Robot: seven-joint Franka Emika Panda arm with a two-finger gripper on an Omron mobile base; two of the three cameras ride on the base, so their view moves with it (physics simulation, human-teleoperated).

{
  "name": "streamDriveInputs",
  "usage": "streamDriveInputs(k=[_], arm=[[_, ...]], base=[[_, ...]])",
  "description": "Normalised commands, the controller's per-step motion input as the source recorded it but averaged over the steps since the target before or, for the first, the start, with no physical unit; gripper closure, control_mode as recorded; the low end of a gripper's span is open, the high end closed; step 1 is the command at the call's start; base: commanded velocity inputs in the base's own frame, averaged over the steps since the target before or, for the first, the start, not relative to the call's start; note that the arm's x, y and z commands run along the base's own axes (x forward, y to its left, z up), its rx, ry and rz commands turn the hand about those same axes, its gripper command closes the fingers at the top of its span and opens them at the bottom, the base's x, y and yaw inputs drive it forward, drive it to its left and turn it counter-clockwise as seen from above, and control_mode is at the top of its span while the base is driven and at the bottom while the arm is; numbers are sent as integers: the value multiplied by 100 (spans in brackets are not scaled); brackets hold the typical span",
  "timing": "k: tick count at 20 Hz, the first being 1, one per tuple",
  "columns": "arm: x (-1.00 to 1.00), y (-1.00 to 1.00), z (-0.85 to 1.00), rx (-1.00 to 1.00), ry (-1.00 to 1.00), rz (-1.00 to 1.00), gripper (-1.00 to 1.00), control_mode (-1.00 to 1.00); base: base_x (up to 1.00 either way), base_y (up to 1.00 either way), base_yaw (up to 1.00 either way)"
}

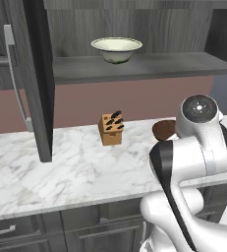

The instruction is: Open the cabinet. Pick the bowls from the counter and place them in the cabinet. Then close the cabinet.

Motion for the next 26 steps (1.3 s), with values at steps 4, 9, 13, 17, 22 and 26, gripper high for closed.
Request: streamDriveInputs(k=[4,9,13,17,22,26], arm=[[41,0,-24,0,-2,0,-100,-100],[52,0,-30,-2,0,0,-100,-100],[47,-8,-33,-6,0,0,-100,-100],[42,-19,-26,-8,5,0,-100,-100],[34,-30,-37,-10,8,0,-100,-100],[40,-35,-34,-8,10,0,-100,-100]], base=[[0,0,0],[0,0,0],[0,0,0],[0,0,0],[0,0,0],[0,0,0]])
